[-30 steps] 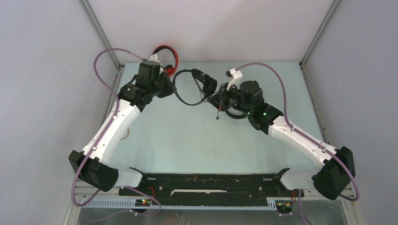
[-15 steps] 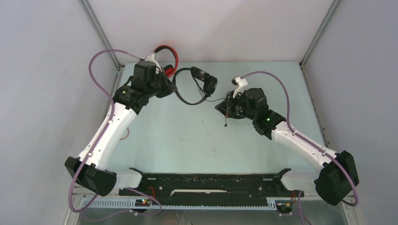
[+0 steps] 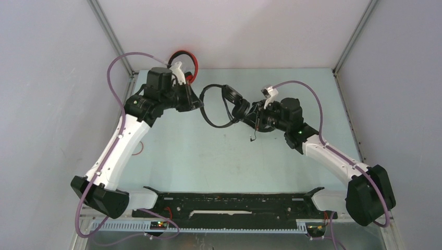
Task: Wrap the headphones
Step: Wrap the headphones cable around the headphones.
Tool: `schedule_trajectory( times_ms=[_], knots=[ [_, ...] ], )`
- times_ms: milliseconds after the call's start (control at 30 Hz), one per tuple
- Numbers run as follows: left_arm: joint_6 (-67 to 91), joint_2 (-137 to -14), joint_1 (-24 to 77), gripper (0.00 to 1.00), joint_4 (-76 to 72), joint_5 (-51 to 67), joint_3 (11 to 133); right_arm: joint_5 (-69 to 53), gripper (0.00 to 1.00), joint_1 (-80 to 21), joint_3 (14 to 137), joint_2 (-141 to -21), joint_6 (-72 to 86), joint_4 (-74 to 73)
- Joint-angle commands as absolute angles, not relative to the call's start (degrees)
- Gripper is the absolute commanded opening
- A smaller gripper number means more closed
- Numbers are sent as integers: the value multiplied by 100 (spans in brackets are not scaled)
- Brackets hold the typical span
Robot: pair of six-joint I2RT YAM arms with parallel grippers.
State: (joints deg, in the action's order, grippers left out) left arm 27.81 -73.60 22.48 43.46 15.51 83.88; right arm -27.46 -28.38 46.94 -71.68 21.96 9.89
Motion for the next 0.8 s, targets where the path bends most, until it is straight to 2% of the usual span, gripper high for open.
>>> schedule_trajectory(
  times_ms=[0, 200, 433, 667, 767],
  knots=[
    [2286, -7191, 2268, 0, 4514, 2293, 8806, -3286, 12, -2675, 4389, -7234, 2174, 1809],
    [1830, -7238, 2268, 0, 4626, 2916, 8905, -4254, 15, -2453, 4211, -7315, 2250, 2136],
    [1005, -7353, 2516, 0, 4932, 3258, 8967, -5014, 14, -2160, 4210, -7532, 2843, 2086],
    [-434, -7459, 3309, 0, 5188, 2421, 8896, -5610, 0, -1876, 4329, -7715, 3622, 1921],
    [-1040, -7464, 3546, 0, 5209, 1782, 8695, -5747, 0, -1854, 4437, -7594, 3618, 1509]
  ],
)
